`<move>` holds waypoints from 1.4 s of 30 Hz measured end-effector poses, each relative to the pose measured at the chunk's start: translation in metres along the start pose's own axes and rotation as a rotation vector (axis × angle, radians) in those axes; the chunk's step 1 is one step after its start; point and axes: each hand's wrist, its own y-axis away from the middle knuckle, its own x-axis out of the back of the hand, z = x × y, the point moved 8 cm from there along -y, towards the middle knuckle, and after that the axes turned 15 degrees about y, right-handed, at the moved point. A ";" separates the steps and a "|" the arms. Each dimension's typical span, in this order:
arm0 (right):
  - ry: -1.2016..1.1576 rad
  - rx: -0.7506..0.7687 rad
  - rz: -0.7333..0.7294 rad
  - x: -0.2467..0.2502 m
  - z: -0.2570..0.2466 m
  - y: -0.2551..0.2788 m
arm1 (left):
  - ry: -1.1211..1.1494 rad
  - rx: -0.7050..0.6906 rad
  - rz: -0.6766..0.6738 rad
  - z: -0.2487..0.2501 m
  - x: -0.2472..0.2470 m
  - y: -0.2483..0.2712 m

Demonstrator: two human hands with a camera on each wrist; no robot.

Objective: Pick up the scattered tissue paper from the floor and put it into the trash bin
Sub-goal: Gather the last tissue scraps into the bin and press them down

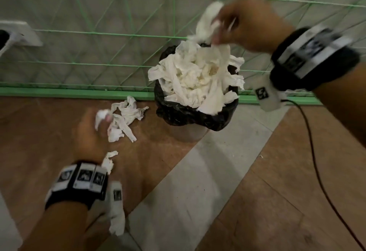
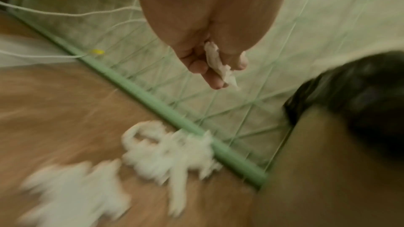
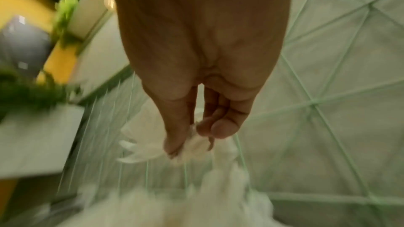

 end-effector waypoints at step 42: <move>-0.339 0.567 -0.577 -0.121 -0.200 0.215 | -0.330 0.208 -0.241 -0.038 -0.010 -0.067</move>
